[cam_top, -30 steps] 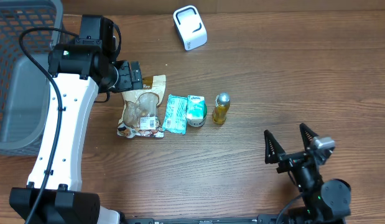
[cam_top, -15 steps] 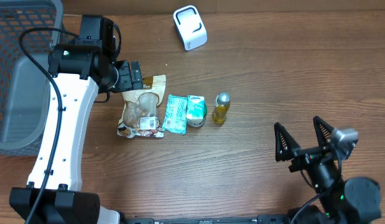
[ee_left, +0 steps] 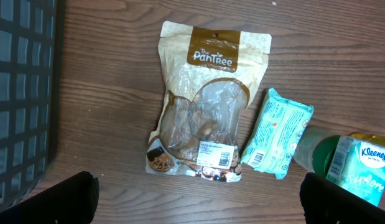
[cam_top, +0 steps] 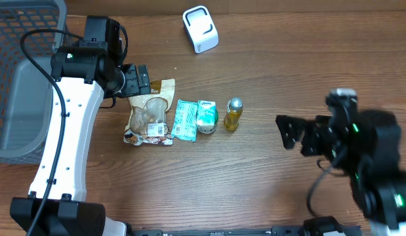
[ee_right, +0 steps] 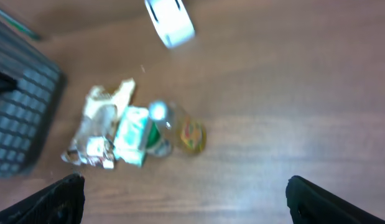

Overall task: Scan the item barcode
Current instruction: 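Raise the right gripper and move it toward the items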

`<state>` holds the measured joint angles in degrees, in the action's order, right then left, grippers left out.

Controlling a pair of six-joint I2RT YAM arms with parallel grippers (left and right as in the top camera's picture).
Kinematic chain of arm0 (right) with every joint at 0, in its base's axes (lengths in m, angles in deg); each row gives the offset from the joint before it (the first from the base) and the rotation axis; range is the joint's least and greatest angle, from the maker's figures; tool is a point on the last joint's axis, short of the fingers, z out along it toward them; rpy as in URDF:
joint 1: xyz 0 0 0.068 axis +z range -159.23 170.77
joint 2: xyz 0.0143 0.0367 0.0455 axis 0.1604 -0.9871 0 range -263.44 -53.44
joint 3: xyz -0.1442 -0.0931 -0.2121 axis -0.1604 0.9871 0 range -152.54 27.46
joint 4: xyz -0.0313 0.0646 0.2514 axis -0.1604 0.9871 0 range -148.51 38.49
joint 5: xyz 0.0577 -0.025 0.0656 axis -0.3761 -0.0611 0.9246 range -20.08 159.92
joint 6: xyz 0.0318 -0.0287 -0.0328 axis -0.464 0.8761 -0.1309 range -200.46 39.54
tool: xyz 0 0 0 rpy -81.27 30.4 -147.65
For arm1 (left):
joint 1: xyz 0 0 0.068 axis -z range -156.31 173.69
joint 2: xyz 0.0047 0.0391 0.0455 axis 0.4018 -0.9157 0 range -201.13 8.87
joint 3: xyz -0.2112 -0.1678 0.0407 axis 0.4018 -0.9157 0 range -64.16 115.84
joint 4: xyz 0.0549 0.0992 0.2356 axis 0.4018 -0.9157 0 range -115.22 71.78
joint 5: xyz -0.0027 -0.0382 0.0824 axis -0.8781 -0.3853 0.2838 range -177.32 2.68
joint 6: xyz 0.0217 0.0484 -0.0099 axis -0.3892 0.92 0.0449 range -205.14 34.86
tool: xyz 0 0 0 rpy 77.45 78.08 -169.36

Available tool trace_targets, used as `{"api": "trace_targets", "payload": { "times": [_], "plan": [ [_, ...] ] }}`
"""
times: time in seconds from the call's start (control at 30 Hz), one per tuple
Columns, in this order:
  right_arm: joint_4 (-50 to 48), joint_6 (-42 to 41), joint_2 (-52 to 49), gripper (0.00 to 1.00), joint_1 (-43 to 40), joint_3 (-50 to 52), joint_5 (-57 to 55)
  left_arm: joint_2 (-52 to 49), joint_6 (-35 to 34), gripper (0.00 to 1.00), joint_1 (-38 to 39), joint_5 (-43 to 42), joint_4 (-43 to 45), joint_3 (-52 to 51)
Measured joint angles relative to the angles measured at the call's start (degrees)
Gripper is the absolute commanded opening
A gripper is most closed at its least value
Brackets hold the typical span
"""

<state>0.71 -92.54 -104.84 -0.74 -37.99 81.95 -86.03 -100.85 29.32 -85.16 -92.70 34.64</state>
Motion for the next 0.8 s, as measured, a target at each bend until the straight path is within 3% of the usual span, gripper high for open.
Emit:
{"api": "trace_targets", "payload": {
  "times": [0.27,0.8],
  "plan": [
    [1.11,0.00,-13.55,1.00,0.00,-0.24,1.55,0.00,0.00,1.00,0.00,0.00,0.02,0.00],
    [1.25,0.00,-14.99,1.00,0.00,-0.24,2.21,0.00,0.00,1.00,0.00,0.00,0.02,0.00]
  ]
}}
